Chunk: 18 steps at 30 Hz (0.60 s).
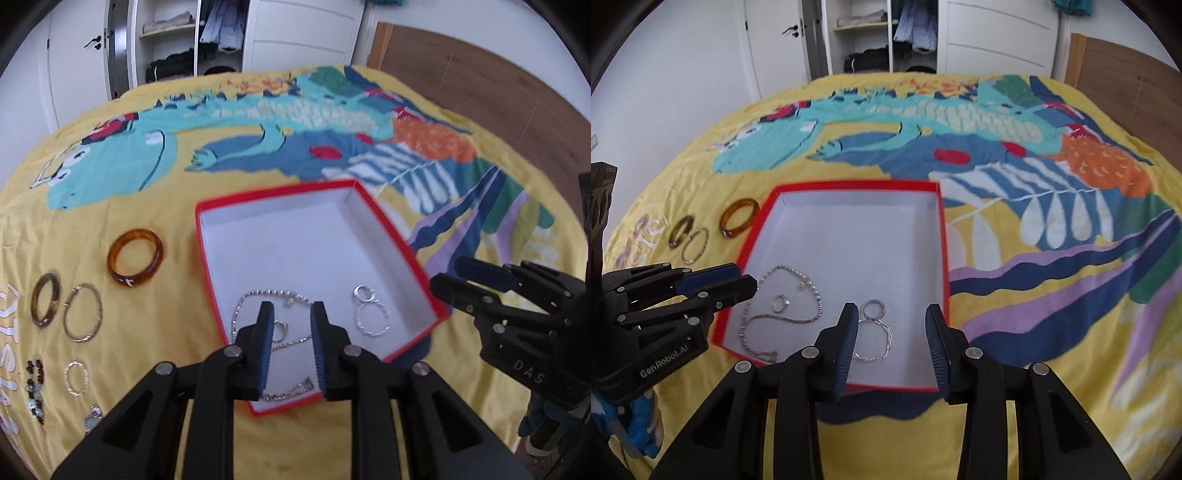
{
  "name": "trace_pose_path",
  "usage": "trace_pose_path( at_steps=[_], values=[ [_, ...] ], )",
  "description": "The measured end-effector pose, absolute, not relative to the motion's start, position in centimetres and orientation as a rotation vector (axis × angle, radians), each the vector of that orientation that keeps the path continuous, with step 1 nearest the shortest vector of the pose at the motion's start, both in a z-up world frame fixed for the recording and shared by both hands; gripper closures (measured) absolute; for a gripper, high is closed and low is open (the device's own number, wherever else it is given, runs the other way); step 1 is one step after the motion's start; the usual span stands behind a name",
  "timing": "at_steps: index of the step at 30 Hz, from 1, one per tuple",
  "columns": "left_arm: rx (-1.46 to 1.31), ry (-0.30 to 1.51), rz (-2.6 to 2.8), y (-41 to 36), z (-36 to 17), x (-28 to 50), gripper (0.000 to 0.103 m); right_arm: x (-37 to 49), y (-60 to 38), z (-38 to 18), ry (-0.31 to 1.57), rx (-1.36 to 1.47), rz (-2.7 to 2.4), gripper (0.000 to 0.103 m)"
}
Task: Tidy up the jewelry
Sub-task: 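Open the right tool to drop the ring and withdraw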
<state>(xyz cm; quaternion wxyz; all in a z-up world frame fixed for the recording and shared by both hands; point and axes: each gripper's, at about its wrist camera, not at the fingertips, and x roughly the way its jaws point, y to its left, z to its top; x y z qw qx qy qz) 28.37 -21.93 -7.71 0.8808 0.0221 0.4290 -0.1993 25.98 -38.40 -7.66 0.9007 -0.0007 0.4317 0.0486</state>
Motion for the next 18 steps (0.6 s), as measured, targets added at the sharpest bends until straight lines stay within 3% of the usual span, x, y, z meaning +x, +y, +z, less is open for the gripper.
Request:
trace_pose_path(
  at_steps=[18],
  values=[
    [0.076, 0.743, -0.248, -9.1, 4.3, 16.5, 0.081, 13.0, -29.5, 4.6, 0.686, 0.034, 0.197, 0.058]
  ],
)
